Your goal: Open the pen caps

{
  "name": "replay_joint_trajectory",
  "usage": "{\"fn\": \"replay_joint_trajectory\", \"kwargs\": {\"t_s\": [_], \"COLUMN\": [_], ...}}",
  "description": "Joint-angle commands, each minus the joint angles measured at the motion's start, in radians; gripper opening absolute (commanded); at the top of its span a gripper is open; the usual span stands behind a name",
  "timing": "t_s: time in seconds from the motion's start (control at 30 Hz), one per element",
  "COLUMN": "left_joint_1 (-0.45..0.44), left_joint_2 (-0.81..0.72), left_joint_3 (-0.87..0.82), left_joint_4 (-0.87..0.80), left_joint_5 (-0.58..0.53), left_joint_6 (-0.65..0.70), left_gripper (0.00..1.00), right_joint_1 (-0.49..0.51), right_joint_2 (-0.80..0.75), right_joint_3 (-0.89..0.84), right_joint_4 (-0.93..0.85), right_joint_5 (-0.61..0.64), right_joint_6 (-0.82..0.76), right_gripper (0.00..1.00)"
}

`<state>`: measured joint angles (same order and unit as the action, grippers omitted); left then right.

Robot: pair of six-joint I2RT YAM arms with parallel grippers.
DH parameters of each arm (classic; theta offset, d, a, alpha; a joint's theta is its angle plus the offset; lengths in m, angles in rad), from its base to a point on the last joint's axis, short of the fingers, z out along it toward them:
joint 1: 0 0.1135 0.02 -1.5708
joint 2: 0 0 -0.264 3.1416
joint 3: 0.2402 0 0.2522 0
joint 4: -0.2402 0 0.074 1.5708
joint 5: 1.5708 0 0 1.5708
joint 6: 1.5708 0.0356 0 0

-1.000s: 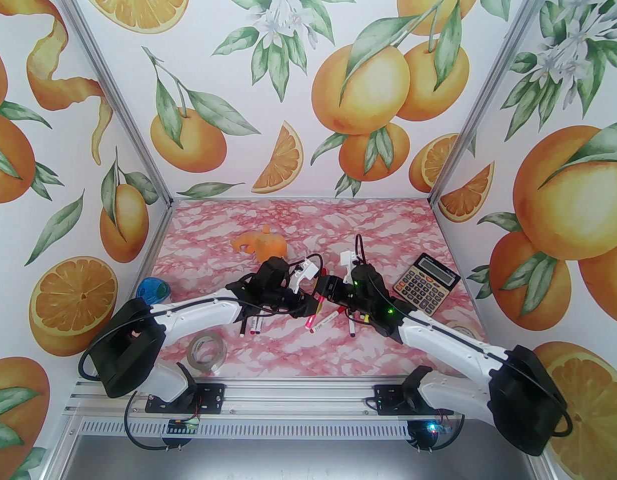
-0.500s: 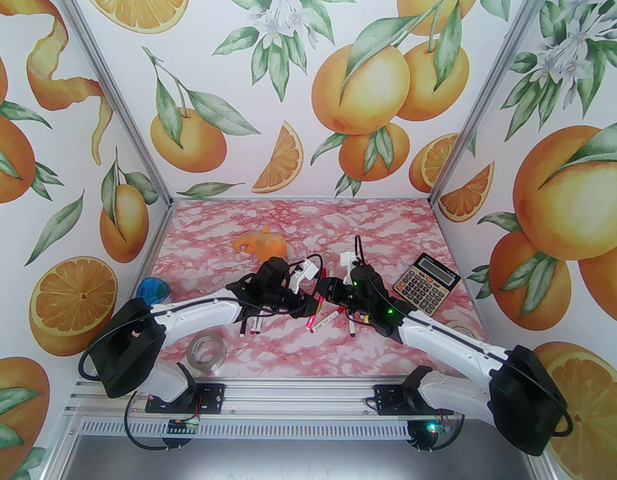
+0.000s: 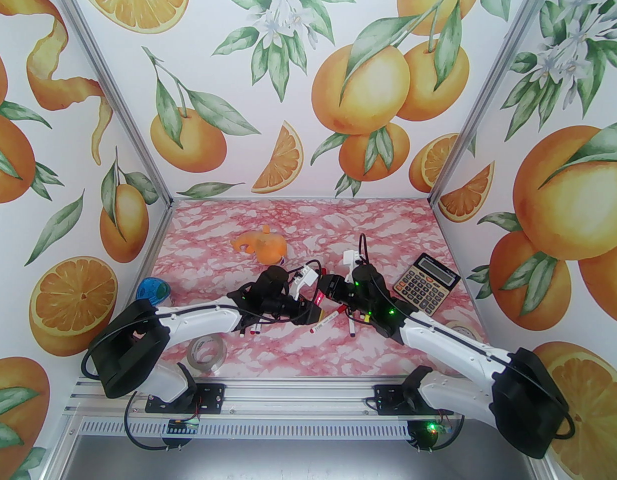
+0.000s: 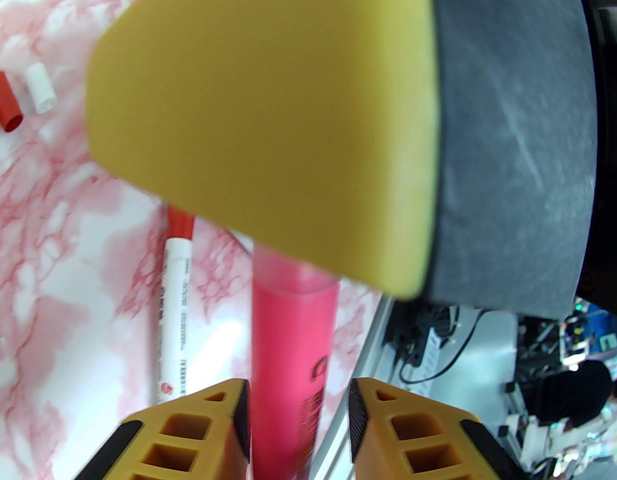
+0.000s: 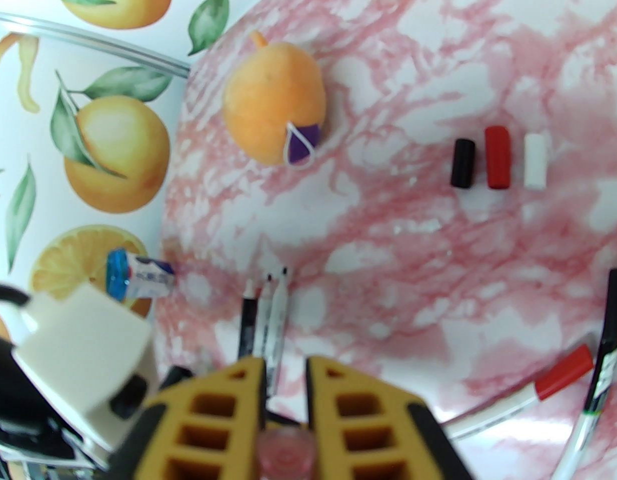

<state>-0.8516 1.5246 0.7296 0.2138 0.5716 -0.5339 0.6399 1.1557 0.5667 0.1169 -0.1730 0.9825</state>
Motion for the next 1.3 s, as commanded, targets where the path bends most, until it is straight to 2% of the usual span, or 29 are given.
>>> {"fn": "replay_joint_trajectory", "kwargs": {"t_s": [0.0, 0.13, 0.23, 0.4, 0.9, 1.13, 1.27], "left_joint_1": [-0.009, -0.011, -0.011, -0.015, -0.031, -0.033, -0.033], "left_joint_2": [-0.020, -0.030, -0.040, -0.044, -0.026, -0.026, -0.024], "left_joint_3": [-0.006, -0.004, 0.001, 0.007, 0.020, 0.020, 0.021], "left_joint_4": [0.075, 0.041, 0.001, -0.027, -0.035, -0.038, -0.041], "left_joint_5": [-0.005, -0.027, -0.040, -0.044, -0.046, -0.050, -0.055], "left_joint_6": [-0.019, 0.000, 0.026, 0.048, 0.058, 0.058, 0.058], "left_gripper": [0.28, 0.20, 0.18, 0.17, 0.16, 0.16, 0.16], "right_joint_1": [0.000, 0.001, 0.001, 0.001, 0.003, 0.001, 0.001], "right_joint_2": [-0.014, -0.021, -0.024, -0.022, 0.023, 0.028, 0.027], "right_joint_3": [-0.013, -0.019, -0.017, -0.001, 0.016, 0.018, 0.017], "right_joint_4": [0.052, 0.029, -0.001, -0.039, -0.010, -0.007, -0.006], "right_joint_5": [0.008, 0.023, 0.035, 0.031, -0.022, -0.025, -0.026], "right_joint_6": [0.027, 0.021, 0.009, -0.015, -0.018, -0.018, -0.013], "right_gripper": [0.17, 0.18, 0.21, 0.25, 0.26, 0.23, 0.17]}}
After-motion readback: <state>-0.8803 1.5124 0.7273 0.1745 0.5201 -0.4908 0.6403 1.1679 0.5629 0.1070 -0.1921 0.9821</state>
